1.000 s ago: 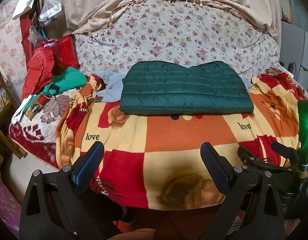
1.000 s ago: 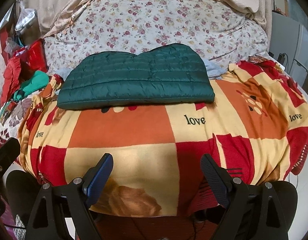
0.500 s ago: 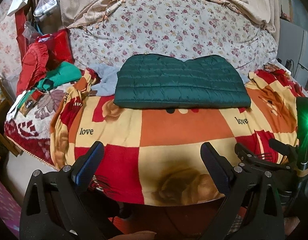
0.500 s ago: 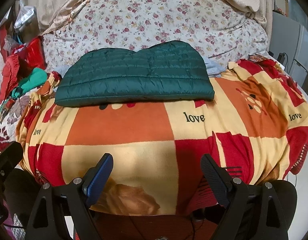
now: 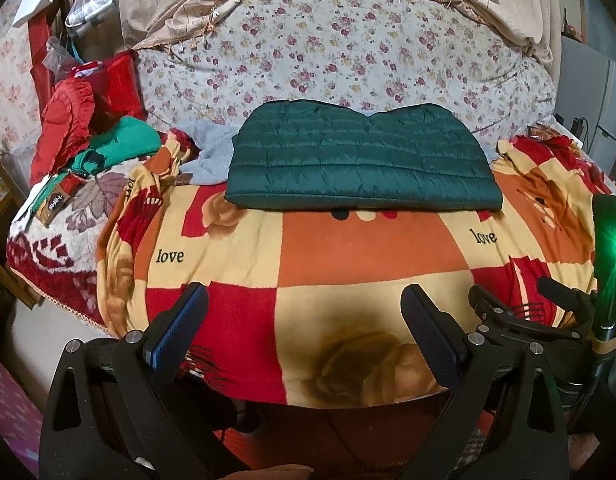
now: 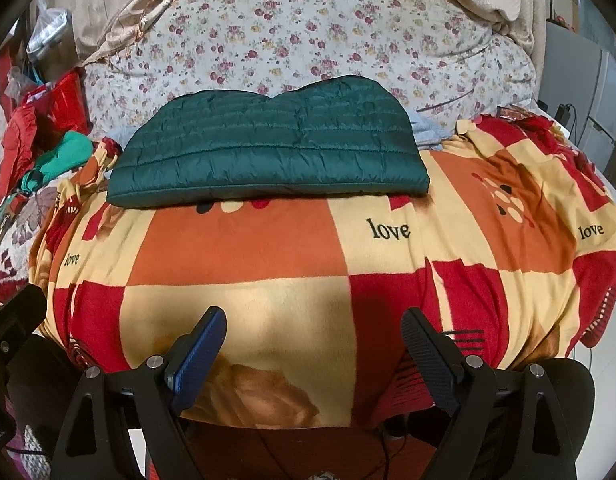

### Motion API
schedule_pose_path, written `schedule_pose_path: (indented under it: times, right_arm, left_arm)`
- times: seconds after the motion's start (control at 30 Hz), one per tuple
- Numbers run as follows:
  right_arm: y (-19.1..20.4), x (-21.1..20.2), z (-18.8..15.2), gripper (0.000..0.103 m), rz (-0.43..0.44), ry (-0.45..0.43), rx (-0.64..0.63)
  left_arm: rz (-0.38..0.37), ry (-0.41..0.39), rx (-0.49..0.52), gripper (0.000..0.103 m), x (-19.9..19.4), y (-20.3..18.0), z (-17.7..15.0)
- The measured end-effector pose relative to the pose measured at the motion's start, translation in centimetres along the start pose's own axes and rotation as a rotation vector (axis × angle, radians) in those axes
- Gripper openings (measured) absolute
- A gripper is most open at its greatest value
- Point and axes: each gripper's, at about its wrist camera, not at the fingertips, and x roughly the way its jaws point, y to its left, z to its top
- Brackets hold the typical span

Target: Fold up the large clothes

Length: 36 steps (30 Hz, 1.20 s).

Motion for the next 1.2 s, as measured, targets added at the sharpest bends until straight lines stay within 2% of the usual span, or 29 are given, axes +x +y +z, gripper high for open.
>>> schedule_pose_path:
  times: [0.57,1.2]
  right_arm:
    - [0.0,0.1,-0.1,0.087,0.001,0.003,-0.002]
    - [-0.1,0.3,-0.2,0.087,0.0,0.005,-0.004]
  left_arm:
    - [-0.015,0.047,-0.02,0.097,0.9,0.0,-0.1]
    - [-0.019,0.062,-0.026,0.097,1.4,0.0,-0.3]
